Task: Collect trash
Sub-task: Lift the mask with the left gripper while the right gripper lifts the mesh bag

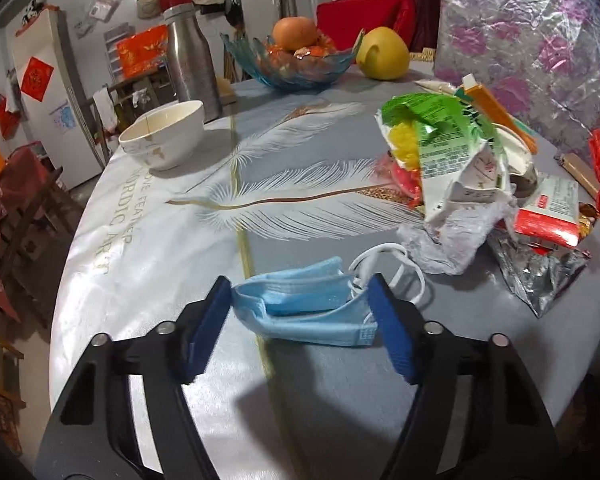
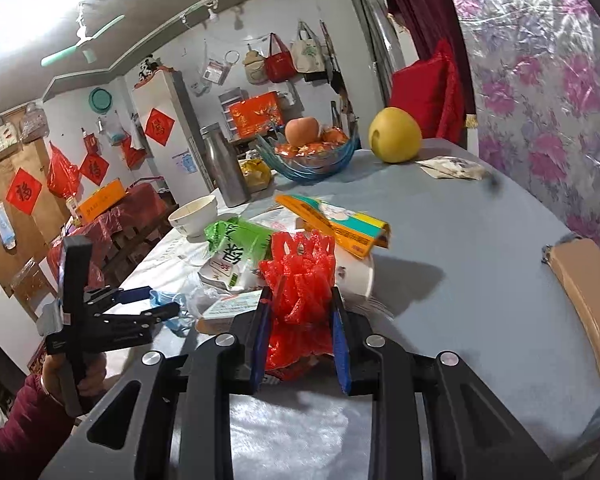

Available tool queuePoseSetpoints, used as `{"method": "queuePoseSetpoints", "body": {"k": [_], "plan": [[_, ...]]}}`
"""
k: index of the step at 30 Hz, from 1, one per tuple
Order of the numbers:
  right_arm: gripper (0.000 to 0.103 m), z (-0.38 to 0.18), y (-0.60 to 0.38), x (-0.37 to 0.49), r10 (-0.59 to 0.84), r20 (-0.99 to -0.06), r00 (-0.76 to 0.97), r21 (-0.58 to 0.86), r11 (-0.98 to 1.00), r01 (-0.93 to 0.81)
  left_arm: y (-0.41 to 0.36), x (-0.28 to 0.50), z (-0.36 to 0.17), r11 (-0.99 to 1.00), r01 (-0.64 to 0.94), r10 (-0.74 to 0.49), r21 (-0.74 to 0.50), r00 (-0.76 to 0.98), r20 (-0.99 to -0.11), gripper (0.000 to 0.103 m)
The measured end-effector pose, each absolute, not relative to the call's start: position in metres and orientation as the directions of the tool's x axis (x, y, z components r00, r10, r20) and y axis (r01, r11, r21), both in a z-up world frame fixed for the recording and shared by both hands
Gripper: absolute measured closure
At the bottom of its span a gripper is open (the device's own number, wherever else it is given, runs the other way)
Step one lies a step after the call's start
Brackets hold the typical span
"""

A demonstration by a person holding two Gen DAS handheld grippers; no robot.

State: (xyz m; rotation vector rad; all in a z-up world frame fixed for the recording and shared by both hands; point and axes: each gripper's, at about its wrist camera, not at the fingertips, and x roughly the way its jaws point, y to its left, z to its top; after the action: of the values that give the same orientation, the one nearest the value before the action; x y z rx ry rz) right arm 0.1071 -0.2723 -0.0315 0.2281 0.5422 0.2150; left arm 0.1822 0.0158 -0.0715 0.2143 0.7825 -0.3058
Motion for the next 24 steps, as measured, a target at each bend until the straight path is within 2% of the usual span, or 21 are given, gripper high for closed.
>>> {"method": "queuePoseSetpoints", "body": {"k": [4, 5, 7, 8, 16, 18, 21, 24], "plan": [[0.074, -0.035, -0.281, 0.104, 0.257, -0.487, 0.835, 0.281, 0.951, -0.129, 0.017, 0.17, -0.058, 0.927, 0.367, -0.217, 0.076, 0.691, -0.689, 0.033], [0.074, -0.037, -0.283, 0.104, 0.259, -0.489, 0.833, 0.286, 0.95, -0.127, 0.017, 0.169, -0.056, 0.925, 0.37, -0.215, 0.085, 0.696, -0.685, 0.029], [0.074, -0.038, -0.285, 0.104, 0.264, -0.494, 0.829, 0.295, 0.947, -0.126, 0.015, 0.167, -0.053, 0.919, 0.376, -0.205, 0.116, 0.709, -0.675, 0.014], [0.073, -0.039, -0.286, 0.105, 0.269, -0.496, 0.826, 0.303, 0.945, -0.126, 0.014, 0.167, -0.053, 0.919, 0.373, -0.197, 0.127, 0.715, -0.671, 0.012], [0.073, -0.043, -0.289, 0.101, 0.274, -0.503, 0.819, 0.312, 0.942, -0.124, 0.007, 0.182, -0.08, 0.927, 0.356, -0.151, 0.12, 0.646, -0.749, 0.011], [0.073, -0.044, -0.29, 0.101, 0.275, -0.506, 0.818, 0.314, 0.942, -0.122, 0.008, 0.181, -0.081, 0.928, 0.354, -0.15, 0.116, 0.641, -0.753, 0.014], [0.073, -0.047, -0.292, 0.101, 0.276, -0.511, 0.814, 0.318, 0.941, -0.119, 0.012, 0.178, -0.078, 0.929, 0.36, -0.178, 0.085, 0.637, -0.75, 0.031], [0.073, -0.048, -0.293, 0.098, 0.276, -0.51, 0.815, 0.322, 0.94, -0.117, 0.014, 0.172, -0.076, 0.933, 0.355, -0.193, 0.067, 0.646, -0.739, 0.039]]}}
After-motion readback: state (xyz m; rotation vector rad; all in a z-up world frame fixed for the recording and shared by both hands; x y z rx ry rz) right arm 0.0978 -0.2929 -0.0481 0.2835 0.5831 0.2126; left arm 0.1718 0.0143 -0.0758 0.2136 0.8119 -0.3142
